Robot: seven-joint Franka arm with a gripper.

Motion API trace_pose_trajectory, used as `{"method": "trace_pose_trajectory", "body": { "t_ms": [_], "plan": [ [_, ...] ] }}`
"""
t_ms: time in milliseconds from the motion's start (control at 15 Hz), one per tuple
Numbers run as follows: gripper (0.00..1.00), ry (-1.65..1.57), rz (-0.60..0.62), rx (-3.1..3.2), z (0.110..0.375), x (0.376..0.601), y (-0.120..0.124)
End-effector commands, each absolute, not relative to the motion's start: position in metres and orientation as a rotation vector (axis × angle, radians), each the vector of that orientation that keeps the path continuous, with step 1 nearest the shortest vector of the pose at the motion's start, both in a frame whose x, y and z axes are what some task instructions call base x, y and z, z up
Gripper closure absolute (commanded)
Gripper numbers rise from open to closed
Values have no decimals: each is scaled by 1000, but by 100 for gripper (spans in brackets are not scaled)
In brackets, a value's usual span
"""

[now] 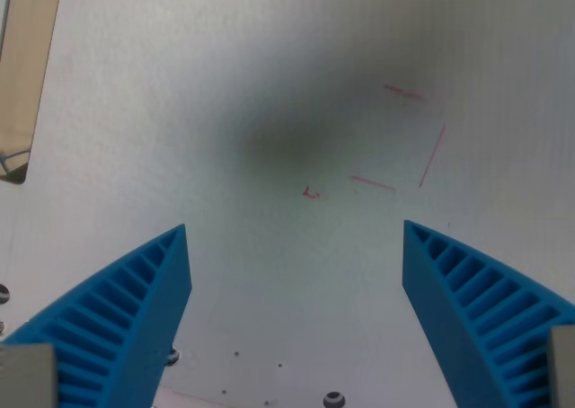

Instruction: Rotate around base negative y

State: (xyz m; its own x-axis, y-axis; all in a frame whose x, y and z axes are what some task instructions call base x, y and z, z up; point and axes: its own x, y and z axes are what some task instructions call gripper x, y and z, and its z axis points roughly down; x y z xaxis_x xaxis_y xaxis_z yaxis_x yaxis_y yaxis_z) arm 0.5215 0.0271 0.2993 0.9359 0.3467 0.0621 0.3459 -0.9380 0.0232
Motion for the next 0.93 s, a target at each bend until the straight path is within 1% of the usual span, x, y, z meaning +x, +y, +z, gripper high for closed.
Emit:
{"method": "trace_pose_trajectory", "body": {
  "t_ms": [67,933],
  "plan": [
    [0,538,447,3005,299,508,26],
    [0,527,668,2939,299,508,26]
  ]
}}
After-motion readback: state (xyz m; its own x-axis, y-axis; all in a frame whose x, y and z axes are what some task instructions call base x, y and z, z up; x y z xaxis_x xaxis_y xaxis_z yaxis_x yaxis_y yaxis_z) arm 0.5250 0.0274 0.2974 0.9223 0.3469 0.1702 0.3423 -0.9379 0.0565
